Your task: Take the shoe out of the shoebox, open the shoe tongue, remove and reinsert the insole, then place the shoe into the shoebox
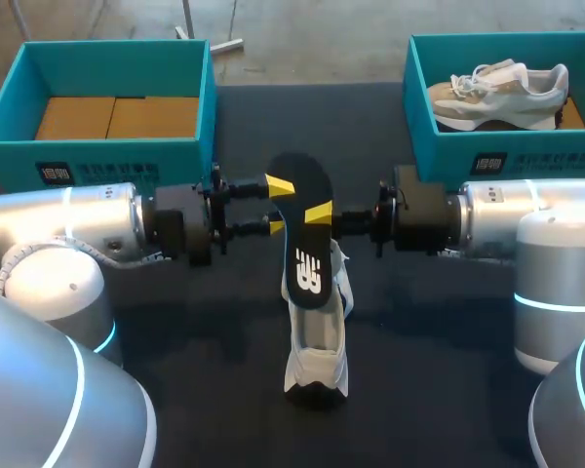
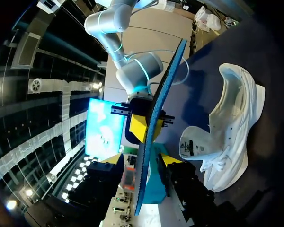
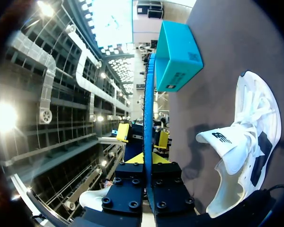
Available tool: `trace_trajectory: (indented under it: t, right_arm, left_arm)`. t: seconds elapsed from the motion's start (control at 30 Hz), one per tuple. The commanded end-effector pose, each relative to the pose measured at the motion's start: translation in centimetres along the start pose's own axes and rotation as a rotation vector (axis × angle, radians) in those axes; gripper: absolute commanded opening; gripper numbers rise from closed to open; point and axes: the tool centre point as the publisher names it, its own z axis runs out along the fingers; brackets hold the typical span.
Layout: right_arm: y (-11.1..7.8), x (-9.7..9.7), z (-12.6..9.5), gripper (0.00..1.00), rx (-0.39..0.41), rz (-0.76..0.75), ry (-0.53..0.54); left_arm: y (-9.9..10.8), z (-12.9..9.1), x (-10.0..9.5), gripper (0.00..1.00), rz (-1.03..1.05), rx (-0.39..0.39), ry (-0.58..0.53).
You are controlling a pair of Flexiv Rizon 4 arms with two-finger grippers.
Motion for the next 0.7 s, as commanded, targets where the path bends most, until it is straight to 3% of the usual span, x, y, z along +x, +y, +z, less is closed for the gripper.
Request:
trace_trajectory:
  t: [0.03,0.7]
  right_arm:
    - [-0.08,-0.04,0.18,0.0,-0.003,0.0,-0.002]
    - [-0.08,-0.04,0.18,0.0,-0.003,0.0,-0.002]
  left_arm:
    - [-0.57,0.12,0.27,0.43,0.005,-0.009,-0.006]
    - [0.09,0.42,0.09,0.34,0.028,-0.027,-0.001]
